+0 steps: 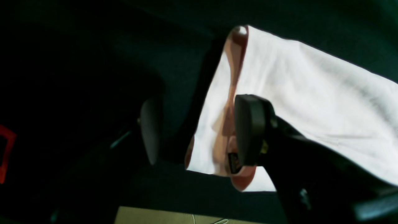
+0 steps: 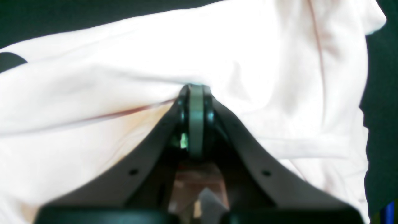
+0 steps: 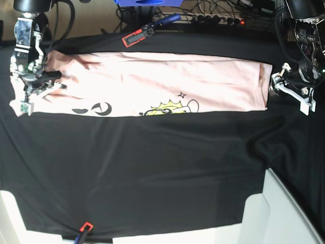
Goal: Fold the T-shirt properly
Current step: 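Release the strip end with the left gripper and lift it away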
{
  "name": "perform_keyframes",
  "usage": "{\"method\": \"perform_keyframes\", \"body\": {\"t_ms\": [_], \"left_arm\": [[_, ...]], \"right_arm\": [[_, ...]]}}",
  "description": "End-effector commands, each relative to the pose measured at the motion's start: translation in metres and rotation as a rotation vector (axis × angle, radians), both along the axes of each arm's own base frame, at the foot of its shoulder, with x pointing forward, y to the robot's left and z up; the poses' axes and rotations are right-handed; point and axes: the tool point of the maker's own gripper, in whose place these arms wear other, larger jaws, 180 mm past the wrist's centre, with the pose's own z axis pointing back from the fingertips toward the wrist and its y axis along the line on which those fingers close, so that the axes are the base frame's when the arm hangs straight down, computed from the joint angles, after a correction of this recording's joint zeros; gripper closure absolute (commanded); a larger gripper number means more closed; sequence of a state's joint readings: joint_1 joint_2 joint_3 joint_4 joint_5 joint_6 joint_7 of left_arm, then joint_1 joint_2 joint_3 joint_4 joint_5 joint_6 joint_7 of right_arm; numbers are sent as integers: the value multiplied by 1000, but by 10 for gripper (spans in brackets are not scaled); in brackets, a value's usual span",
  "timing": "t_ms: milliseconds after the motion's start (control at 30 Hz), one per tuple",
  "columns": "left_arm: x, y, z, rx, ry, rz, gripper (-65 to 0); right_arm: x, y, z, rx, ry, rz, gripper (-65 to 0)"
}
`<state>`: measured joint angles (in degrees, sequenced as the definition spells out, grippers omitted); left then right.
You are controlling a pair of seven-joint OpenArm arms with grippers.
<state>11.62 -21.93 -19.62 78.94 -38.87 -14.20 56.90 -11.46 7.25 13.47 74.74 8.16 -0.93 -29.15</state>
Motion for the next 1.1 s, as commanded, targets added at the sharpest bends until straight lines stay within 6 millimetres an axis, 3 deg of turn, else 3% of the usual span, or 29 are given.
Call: {"method": "perform_keyframes", "body": {"t_ms": [0, 67, 167, 267, 367, 533, 833, 1000, 1067], "left_arm": [[9, 8, 12, 23, -39, -9, -368], [10, 4, 12, 17, -41, -42, -393], [9, -6, 12, 2, -51, -134, -495], [-2, 10, 7, -6, -42, -94, -549], [-14, 24, -3, -34, -25, -35, -549], [-14, 11, -13, -93, -33, -146, -549], [-4, -7, -18, -135, -53, -152, -548], [1, -34, -32, -122, -11, -213, -543], [2, -47, -39, -118, 12, -251, -489]], "right_arm": [[-7, -5, -3, -8, 33, -9, 0], [-6, -5, -2, -8, 32, -9, 0], [-6, -5, -2, -8, 32, -9, 0], [-6, -6, -2, -9, 32, -9, 0], [-6, -6, -2, -9, 33, -9, 0], [-6, -6, -2, -9, 32, -9, 0], [-7, -5, -3, -8, 35, -9, 0], [-7, -4, -3, -6, 35, -10, 0], [-7, -4, -3, -6, 33, -10, 0]]}}
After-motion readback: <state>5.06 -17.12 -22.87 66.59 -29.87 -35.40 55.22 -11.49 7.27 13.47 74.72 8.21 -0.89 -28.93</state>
